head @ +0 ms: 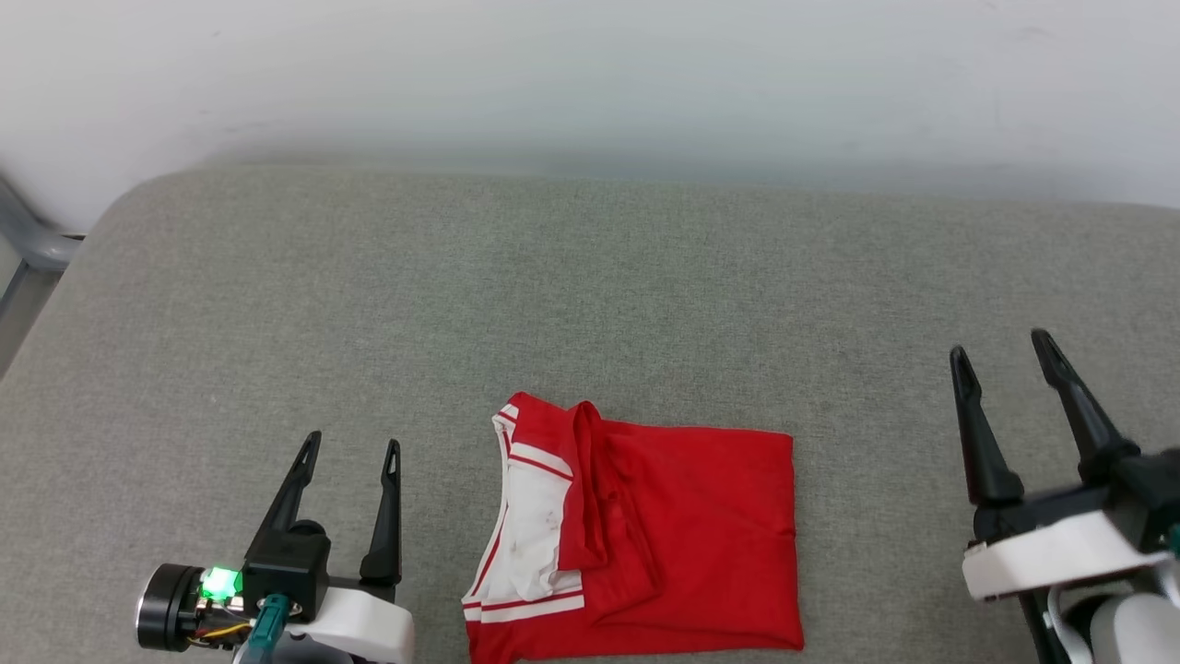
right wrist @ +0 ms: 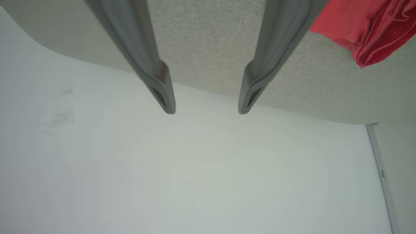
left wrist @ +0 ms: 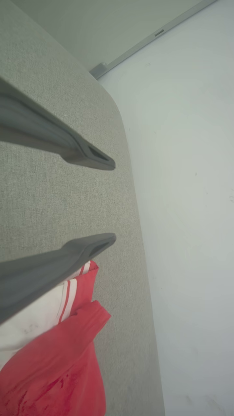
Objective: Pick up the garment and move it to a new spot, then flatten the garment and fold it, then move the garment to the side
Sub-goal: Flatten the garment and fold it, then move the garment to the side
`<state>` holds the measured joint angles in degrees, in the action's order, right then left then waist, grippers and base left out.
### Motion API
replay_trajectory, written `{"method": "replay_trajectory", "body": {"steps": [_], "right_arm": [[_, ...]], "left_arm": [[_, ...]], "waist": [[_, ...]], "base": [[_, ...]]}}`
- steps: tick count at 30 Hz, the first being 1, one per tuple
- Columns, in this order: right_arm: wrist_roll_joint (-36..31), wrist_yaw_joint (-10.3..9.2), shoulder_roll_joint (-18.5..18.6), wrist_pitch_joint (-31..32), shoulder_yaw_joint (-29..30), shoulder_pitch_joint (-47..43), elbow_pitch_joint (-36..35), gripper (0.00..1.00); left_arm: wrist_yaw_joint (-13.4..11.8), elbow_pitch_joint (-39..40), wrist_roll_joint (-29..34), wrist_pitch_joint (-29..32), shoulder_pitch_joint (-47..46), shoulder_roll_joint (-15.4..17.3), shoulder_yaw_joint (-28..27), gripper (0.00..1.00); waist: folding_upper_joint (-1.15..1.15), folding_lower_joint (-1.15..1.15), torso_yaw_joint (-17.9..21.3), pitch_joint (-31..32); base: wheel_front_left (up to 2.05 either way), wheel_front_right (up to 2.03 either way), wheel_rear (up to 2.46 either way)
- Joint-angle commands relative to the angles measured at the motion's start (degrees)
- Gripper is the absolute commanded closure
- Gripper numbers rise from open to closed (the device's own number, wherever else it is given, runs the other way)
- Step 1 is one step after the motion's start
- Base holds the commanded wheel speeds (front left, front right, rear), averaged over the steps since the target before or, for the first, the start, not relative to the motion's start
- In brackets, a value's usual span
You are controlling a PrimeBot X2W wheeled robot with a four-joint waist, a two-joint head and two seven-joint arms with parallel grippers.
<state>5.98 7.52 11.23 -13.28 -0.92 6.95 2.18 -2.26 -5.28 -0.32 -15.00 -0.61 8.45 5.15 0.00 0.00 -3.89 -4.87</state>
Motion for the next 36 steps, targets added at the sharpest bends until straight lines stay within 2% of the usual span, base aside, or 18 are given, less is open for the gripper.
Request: {"method": "replay_trajectory", "body": {"steps": [1,8,15,25,31,36], "right_arm": [[-1.1,-0.07,-2.1,-0.8,1.6,-2.4,-1.2,0.0],[-2.8,-0.07,-6.9,-1.7,4.3,-9.8,-4.6,0.0],[-2.2,-0.07,-8.4,-1.9,5.5,-14.3,-6.3,0.0],[-0.9,-0.07,-8.5,-2.0,5.2,-15.7,-6.3,0.0],[-2.3,-0.07,-8.5,-2.0,6.6,-11.5,-8.0,0.0],[-1.1,-0.07,-4.8,0.5,6.9,-4.8,-9.9,0.0]], "left_arm": [[-0.1,0.2,0.1,-0.2,0.6,0.2,0.1,0.0],[-0.4,1.2,0.1,-0.2,1.8,0.1,0.9,0.0],[-0.1,1.4,-0.3,-0.2,2.5,0.5,0.8,0.0],[-0.5,1.4,-0.7,-0.2,3.2,0.6,0.7,0.0],[-0.6,1.5,-0.9,-0.2,2.3,0.3,0.7,0.0],[-0.2,1.4,-0.7,-0.2,1.5,0.1,1.0,0.0]], "waist": [[0.0,0.0,0.3,0.4],[0.0,0.0,0.6,1.3],[0.0,0.0,0.3,1.8],[0.0,0.0,-0.1,2.2],[0.0,0.0,-0.5,1.9],[0.0,0.0,-1.4,1.3]], "base": [[0.0,0.0,0.0],[0.0,0.0,0.0],[0.0,0.0,0.0],[0.0,0.0,0.0],[0.0,0.0,0.0],[0.0,0.0,0.0]]}}
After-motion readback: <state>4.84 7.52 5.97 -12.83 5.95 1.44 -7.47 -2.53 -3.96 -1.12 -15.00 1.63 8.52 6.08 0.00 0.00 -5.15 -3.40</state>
